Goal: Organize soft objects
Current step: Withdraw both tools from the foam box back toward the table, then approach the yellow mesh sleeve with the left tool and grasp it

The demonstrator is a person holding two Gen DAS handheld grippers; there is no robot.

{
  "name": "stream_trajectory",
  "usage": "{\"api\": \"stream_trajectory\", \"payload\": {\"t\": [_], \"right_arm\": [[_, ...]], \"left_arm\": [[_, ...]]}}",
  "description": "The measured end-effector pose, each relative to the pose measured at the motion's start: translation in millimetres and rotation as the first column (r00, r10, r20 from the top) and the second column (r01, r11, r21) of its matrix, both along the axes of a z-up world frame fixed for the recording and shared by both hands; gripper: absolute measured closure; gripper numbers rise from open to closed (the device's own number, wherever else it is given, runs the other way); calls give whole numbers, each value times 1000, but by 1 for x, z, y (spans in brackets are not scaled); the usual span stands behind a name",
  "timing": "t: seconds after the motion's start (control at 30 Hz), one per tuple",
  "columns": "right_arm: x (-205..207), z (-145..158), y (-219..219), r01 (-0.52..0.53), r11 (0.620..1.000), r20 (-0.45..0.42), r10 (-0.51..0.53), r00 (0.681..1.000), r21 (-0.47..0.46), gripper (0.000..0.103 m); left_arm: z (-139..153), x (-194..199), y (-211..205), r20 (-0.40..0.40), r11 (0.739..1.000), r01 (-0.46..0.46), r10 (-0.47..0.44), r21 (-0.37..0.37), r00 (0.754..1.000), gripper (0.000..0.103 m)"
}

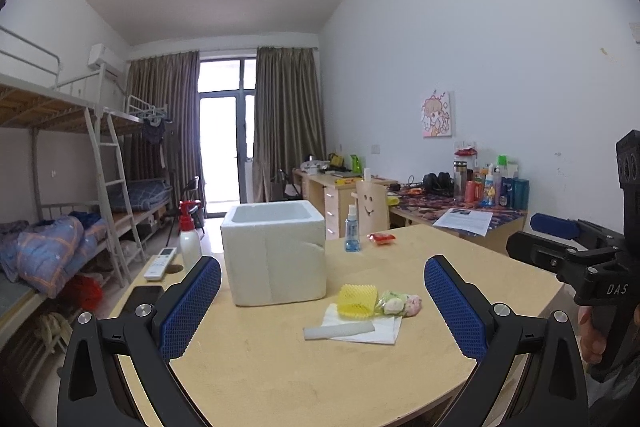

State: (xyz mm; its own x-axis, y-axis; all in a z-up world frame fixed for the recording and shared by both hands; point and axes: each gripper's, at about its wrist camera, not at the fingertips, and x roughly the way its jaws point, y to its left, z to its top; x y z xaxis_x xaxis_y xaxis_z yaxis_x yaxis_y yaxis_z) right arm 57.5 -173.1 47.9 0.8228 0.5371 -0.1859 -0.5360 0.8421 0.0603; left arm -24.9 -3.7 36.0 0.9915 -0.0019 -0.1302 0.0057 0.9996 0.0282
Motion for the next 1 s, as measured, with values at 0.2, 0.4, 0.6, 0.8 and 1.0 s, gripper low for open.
{"api": "stream_trajectory", "payload": {"t": [0.2,0.4,0.6,0.8,1.0], "right_arm": [[-1,-17,-2,40,999,-1,-40,999,-2,0],[-1,-34,-4,84,996,-19,-84,996,-1,0],[3,-42,-8,106,994,-46,-105,993,19,0],[-1,-47,-2,167,986,-11,-168,986,-12,0],[10,-50,1,157,987,-28,-158,987,-21,0]], "left_arm": [[-15,-3,5,2,999,-22,22,-28,1000,1],[-30,6,6,-46,999,-27,25,-46,999,1],[-44,10,2,-84,998,-24,20,-52,996,1],[-53,17,0,-112,999,-19,13,-48,994,1],[-55,29,-2,-135,999,-1,-5,-41,991,1]]}}
